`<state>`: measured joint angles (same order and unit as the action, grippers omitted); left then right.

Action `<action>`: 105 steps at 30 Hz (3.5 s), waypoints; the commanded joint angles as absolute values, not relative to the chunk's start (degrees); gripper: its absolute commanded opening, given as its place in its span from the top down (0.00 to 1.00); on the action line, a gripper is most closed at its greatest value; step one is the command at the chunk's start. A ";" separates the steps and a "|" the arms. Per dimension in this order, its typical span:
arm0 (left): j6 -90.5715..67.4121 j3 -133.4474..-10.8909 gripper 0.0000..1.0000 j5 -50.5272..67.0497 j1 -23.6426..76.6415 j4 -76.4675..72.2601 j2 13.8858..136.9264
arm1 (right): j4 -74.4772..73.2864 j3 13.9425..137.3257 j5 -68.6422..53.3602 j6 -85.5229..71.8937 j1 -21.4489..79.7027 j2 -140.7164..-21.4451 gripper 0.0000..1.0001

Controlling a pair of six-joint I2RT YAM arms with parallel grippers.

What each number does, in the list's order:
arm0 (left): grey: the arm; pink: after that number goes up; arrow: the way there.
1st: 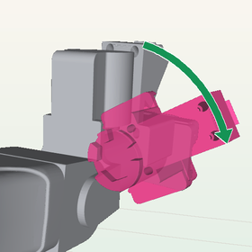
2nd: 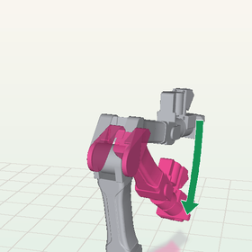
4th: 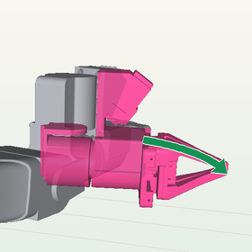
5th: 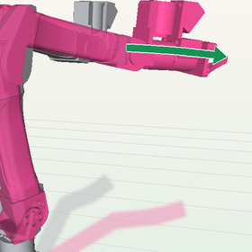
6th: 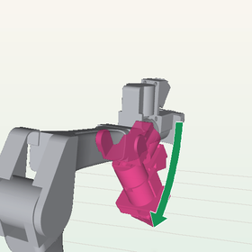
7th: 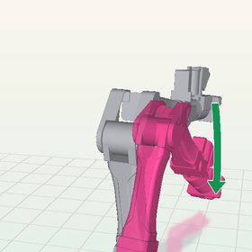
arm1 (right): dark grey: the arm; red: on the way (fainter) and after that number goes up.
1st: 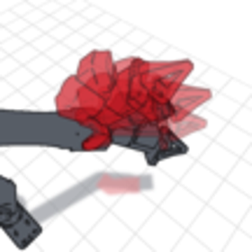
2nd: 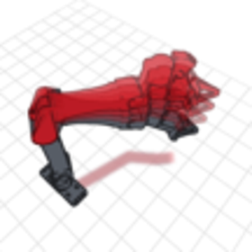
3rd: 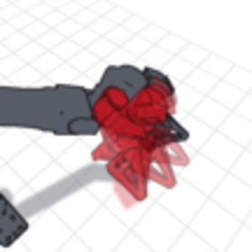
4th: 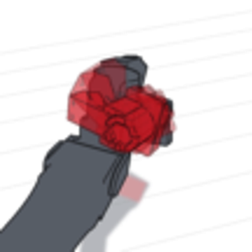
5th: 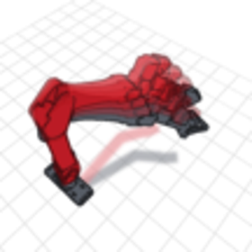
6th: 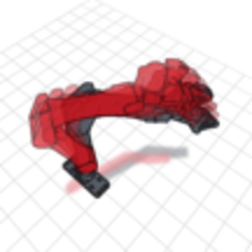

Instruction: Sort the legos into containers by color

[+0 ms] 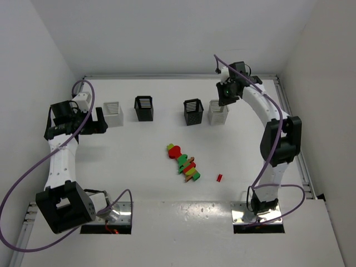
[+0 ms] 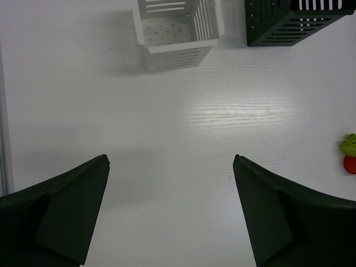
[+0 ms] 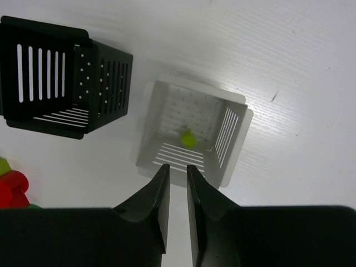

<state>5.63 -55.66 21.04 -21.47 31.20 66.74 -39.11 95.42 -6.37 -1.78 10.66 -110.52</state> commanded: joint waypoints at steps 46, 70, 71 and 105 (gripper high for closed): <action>9.40 -60.21 0.00 29.44 -22.24 32.34 69.96 | -48.61 34.10 -30.06 105.64 26.27 -70.22 0.34; 9.40 -59.68 0.00 28.92 -22.24 32.34 72.07 | -44.03 36.04 -23.99 105.64 32.87 -81.04 0.57; 9.40 -59.68 0.00 28.92 -22.24 32.34 72.07 | -44.03 36.04 -23.99 105.64 32.87 -81.04 0.57; 7.82 -57.92 0.00 27.77 -22.24 30.15 70.41 | -17.41 73.11 -34.03 17.33 28.66 -94.82 0.98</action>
<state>8.32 -58.00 27.73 -21.47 31.86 72.73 -25.43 67.70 -34.59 34.22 30.15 -91.18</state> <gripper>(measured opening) 0.995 0.195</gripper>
